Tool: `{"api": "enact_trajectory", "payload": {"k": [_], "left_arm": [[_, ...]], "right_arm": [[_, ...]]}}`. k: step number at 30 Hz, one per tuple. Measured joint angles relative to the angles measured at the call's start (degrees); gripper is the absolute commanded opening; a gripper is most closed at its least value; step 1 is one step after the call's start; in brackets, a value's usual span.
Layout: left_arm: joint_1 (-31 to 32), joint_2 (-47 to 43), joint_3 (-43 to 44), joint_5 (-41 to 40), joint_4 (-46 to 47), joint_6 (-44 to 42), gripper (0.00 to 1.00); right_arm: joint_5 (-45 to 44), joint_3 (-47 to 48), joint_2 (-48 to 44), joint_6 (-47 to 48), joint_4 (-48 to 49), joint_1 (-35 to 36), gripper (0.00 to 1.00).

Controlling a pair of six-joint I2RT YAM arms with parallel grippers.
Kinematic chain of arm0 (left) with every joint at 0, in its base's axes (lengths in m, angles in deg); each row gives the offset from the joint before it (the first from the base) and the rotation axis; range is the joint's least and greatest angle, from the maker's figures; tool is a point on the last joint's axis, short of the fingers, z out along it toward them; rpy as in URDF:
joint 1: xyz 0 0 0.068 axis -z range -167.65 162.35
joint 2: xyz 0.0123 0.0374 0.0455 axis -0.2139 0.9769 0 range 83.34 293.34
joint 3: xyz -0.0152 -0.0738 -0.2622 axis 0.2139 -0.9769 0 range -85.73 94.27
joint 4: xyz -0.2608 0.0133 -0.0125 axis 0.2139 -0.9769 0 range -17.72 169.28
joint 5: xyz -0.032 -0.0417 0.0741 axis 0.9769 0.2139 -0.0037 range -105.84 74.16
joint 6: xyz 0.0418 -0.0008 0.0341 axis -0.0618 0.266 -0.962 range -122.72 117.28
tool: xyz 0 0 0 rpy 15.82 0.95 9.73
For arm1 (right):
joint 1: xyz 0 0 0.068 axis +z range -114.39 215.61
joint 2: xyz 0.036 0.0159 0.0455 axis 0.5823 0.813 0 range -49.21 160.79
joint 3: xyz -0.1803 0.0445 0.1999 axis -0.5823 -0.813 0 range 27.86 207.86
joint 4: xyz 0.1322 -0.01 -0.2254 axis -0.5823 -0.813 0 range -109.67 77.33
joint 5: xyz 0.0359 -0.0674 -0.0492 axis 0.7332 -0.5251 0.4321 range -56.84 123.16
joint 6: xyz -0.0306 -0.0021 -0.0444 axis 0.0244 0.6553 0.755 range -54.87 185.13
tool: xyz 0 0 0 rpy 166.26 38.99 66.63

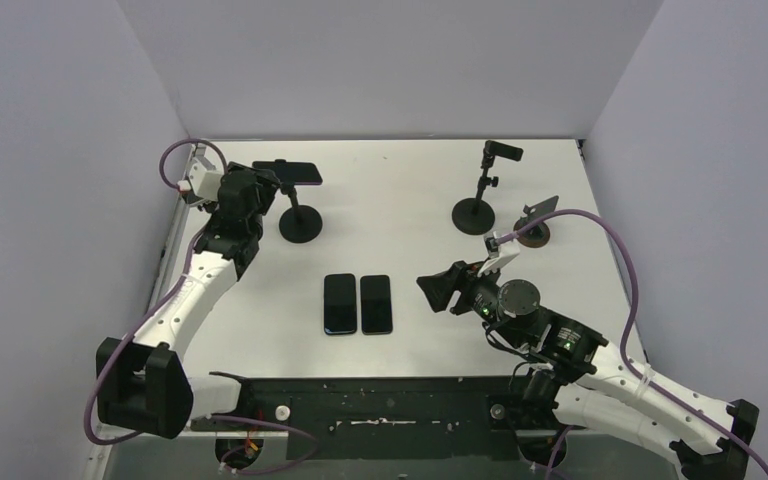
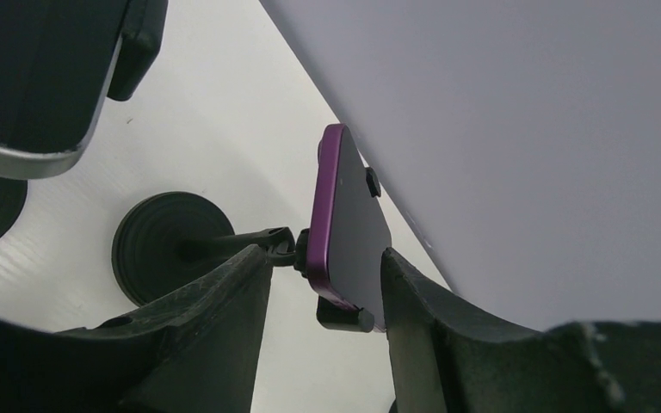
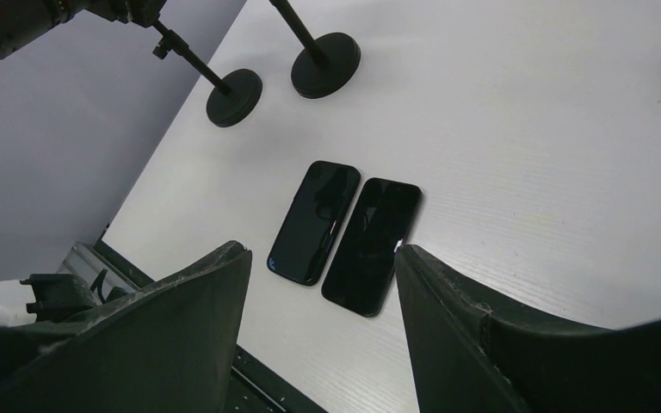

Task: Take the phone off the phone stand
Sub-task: Pick up the phone stand with the phone at the center of the board.

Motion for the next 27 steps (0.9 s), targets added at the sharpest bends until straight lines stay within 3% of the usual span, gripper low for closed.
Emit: {"api": "enact_trajectory", "payload": {"k": [27], "left_arm": [[-2.86, 5.6, 0.96, 4.48, 7.65, 1.2, 0.23]], "right_arm": [[-1.03, 0.0, -0.57, -0.37, -3.54, 0.0, 0.63]]}}
